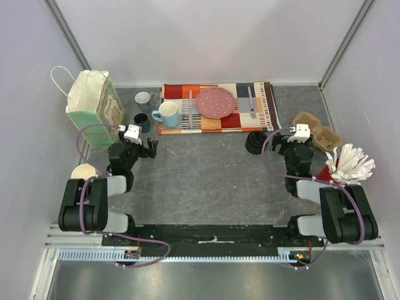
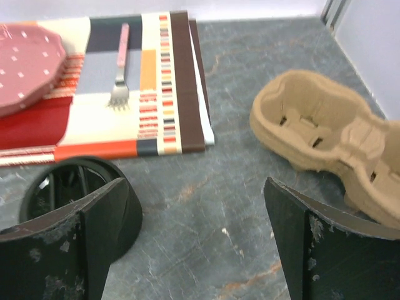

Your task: Pack the takeout coffee

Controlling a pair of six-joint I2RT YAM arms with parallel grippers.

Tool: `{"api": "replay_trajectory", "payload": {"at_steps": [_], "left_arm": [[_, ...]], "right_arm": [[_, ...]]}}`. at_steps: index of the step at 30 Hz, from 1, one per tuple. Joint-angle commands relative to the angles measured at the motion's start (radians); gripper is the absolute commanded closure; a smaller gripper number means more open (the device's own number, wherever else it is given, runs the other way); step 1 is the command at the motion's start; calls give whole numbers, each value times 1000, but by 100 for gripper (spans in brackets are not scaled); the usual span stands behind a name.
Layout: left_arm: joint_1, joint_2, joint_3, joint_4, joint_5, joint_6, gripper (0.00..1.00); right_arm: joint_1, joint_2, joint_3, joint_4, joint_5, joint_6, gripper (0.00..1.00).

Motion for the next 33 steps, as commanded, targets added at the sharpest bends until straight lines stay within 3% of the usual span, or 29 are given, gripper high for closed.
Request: {"api": "replay_trajectory", "payload": {"at_steps": [1,6,13,17,18,24,29,33], "left_arm": [[5,-54,146,-241,27,-8,3],[3,-111,173,-376,115,40,4],[3,-187,350,-805,236,117,12],[5,-217,547,-1241,248,234,18],[3,-221,639,-1425,239,258,18],[3,-253,957,-1997,-13,374,21],[6,-324,990,-2147,-378,379,25],[31,-372,925,-2191,-486,396,26]], "right_arm": [[8,-98,60,-140,-41,12,2],[12,-174,147,-342,-79,24,2],[23,-223,230,-473,-159,64,3],[40,-229,290,-536,-228,87,3],[52,-229,299,-562,-253,87,3],[116,-211,337,-599,-291,55,4],[147,-181,354,-616,-322,41,3],[165,-157,361,-625,-323,32,4]]}}
